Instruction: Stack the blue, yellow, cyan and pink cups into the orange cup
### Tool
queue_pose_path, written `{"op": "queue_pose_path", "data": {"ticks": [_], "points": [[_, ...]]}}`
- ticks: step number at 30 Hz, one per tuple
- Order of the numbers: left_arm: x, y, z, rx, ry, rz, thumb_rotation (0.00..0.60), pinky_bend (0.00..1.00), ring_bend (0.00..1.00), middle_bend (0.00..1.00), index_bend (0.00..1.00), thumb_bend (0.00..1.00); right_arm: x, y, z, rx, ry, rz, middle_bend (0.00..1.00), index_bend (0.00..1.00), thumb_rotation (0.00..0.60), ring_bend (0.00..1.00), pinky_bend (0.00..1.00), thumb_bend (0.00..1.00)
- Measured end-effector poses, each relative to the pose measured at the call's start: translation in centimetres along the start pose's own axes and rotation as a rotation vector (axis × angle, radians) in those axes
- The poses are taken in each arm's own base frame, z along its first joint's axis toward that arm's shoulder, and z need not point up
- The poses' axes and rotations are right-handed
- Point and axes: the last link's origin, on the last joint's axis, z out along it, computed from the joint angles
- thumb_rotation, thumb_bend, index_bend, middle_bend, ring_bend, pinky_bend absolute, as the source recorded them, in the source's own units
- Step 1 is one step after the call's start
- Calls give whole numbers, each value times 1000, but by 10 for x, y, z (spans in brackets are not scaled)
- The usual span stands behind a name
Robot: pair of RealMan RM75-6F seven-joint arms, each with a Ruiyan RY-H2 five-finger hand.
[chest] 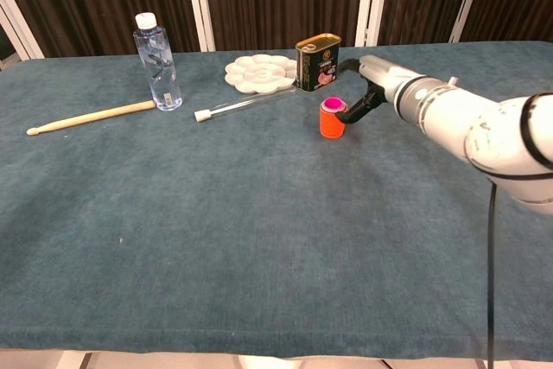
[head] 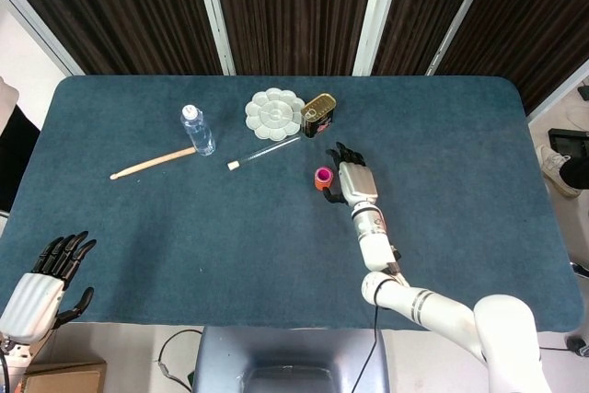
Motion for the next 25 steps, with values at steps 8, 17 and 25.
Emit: {"op": "queue_pose_path", "data": {"ticks": [8,17,25], "points": [[2,0,-1,-2,14,-1,600,84,0,0,0,424,27,9,-26,57,51,-17,0,7,600,0,0,428],[5,0,-3,4,60,25,600,53,0,0,0,450,63,100,-179,66,67,-263,0,12,600,0,0,375],[-5,9,0,-7,55,66,600,46,0,0,0,452,82,167,-296,-100,138,-304,0,17,600,0,0,333]]}}
